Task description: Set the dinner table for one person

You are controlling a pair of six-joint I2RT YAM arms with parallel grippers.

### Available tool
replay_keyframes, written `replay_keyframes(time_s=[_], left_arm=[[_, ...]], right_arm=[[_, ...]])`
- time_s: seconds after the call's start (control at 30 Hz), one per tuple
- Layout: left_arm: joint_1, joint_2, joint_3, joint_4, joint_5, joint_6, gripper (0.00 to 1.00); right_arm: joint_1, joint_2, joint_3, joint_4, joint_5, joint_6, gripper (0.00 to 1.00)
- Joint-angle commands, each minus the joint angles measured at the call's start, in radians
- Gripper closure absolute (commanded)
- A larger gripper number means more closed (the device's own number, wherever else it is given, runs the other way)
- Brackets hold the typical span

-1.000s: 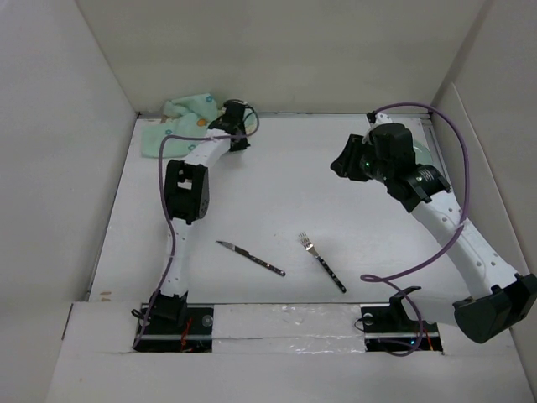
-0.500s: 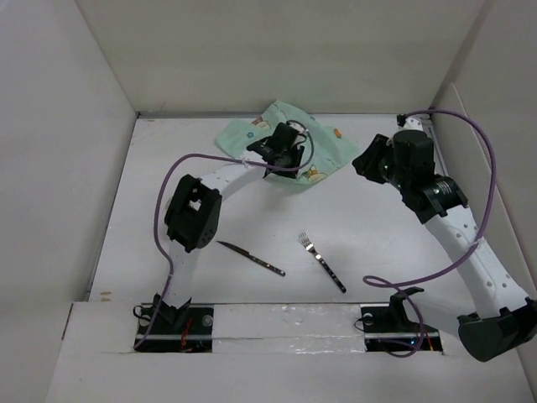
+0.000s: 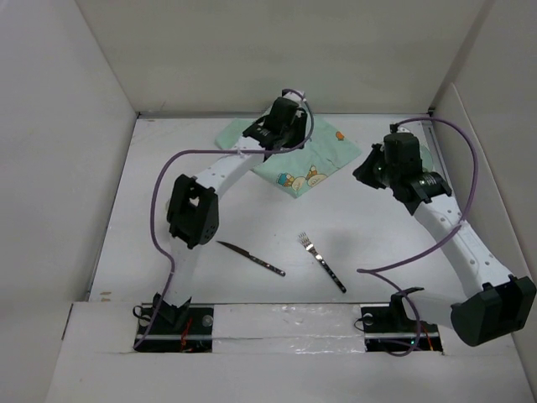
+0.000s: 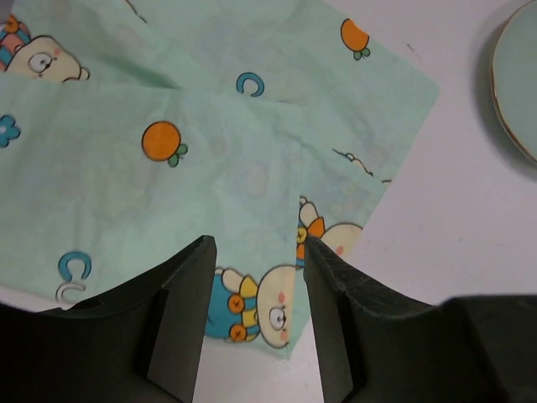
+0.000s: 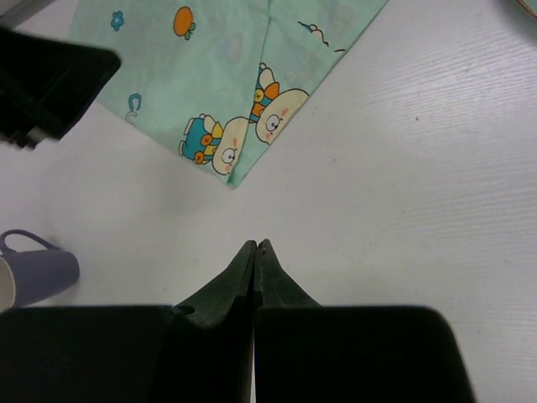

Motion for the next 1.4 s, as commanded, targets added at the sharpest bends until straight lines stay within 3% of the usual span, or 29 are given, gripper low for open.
replay_keyframes(time_s=[0.0, 0.13, 0.2, 0.3, 0.5, 0.67, 0.87, 1.03, 1.17, 1.2, 1.23, 1.27, 1.37], left_arm=[[-0.026, 0.180, 0.177, -0.039, -0.057, 0.032, 0.57], [-0.044, 0.345, 0.434, -0.055, -0.100, 0.022, 0.54], [-0.055, 0.406, 0.482, -0.037, -0.126, 0.009, 0.48], [-0.067, 0.439, 0.480, 0.041, -0.160, -0.027, 0.43], [-0.077, 0.495, 0.487, 0.126, -0.220, -0.057, 0.47], [-0.077, 0.541, 0.495, 0.071, -0.206, -0.070, 0.54], [-0.077, 0.548, 0.490, 0.048, -0.168, -0.063, 0.62], [-0.077, 0.614, 0.544, -0.113, -0.163, -0.072, 0.62], [-0.077, 0.589, 0.490, -0.127, -0.186, -0.083, 0.74], [-0.077, 0.578, 0.458, -0.118, -0.193, -0.084, 0.79], [-0.077, 0.566, 0.441, -0.112, -0.196, -0.086, 0.94], [-0.077, 0.530, 0.420, -0.107, -0.193, -0.087, 1.00], [-0.101, 0.403, 0.276, -0.051, -0.199, -0.061, 1.00]], right_arm=[[-0.003, -0.066, -0.033, 0.041, -0.022, 0.020, 1.00], [-0.012, -0.120, -0.092, 0.033, -0.037, 0.021, 1.00], [-0.012, -0.137, -0.108, 0.014, -0.045, 0.026, 1.00], [-0.012, -0.166, -0.123, -0.007, -0.059, 0.031, 1.00], [-0.012, -0.206, -0.136, -0.053, -0.085, 0.026, 1.00], [-0.012, -0.215, -0.140, -0.059, -0.077, 0.027, 0.96], [-0.012, -0.205, -0.119, -0.044, -0.099, 0.040, 0.83], [-0.012, -0.212, -0.085, -0.027, -0.113, 0.046, 0.79], [-0.012, -0.225, -0.089, -0.010, -0.119, 0.046, 0.79], [-0.012, -0.225, -0.096, 0.000, -0.120, 0.046, 0.78], [-0.012, -0.225, -0.103, 0.005, -0.122, 0.046, 0.78], [-0.012, -0.226, -0.120, 0.010, -0.126, 0.046, 0.79], [-0.012, -0.217, -0.181, 0.054, -0.136, 0.049, 0.79]])
